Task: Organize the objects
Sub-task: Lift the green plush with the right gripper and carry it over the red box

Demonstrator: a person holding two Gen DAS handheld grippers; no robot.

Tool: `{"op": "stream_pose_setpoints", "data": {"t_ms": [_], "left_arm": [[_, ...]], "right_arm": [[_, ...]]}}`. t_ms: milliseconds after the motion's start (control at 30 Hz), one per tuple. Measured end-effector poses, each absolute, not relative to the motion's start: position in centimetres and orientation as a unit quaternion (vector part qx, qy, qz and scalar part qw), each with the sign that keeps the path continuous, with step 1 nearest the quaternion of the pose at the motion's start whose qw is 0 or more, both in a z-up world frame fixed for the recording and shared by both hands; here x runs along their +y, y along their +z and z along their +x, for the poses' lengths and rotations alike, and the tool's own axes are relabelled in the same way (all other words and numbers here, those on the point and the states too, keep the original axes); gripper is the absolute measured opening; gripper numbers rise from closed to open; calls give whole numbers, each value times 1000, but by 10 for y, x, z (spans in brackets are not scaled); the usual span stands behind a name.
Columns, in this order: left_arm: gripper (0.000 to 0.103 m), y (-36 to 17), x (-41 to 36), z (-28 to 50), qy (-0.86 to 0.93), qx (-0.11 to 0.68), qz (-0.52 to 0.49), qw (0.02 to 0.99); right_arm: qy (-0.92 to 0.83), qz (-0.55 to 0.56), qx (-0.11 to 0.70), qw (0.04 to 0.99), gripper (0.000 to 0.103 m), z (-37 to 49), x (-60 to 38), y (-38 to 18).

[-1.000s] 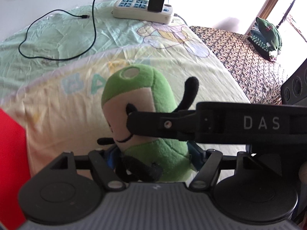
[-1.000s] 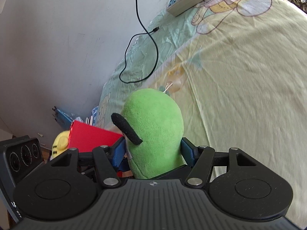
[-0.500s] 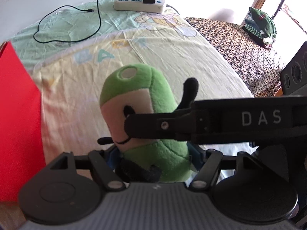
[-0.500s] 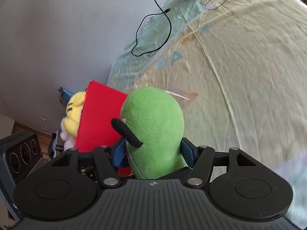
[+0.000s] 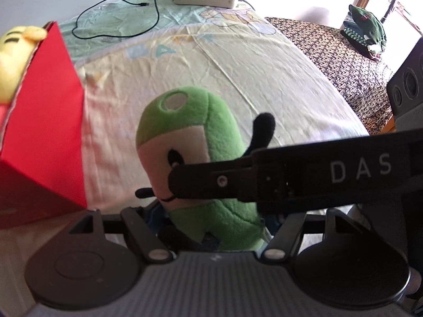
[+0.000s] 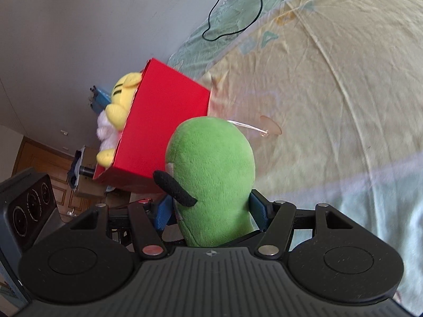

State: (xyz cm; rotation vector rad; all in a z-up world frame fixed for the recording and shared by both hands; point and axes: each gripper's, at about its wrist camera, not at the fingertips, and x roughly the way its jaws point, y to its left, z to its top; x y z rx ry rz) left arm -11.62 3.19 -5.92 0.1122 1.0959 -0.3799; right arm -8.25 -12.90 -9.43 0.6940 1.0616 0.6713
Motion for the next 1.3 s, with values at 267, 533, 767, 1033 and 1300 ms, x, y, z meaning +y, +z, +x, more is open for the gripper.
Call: {"op": "stream_pose_setpoints", "data": {"t_ms": [267,533,767,1033,1300], "left_arm": [[70,-49,64,-139,-173,513,47,839],[71,-35,124,-163,-175,498,47,848],[71,-24,187,-186,-176,483,54,856],[71,7,252,-199,-180,444,33,877],[71,44,297,-192,-193,382,21,904]], "right_arm": [[332,285,491,753,64,-102,-95,-82],[352,271,486,752,64,-121,-41,-67],[382,243,477,753,63,-138,19,-51],[416,235,431,766,63,-143,72,-25],[440,242,384,775,63,-134,98,2]]}}
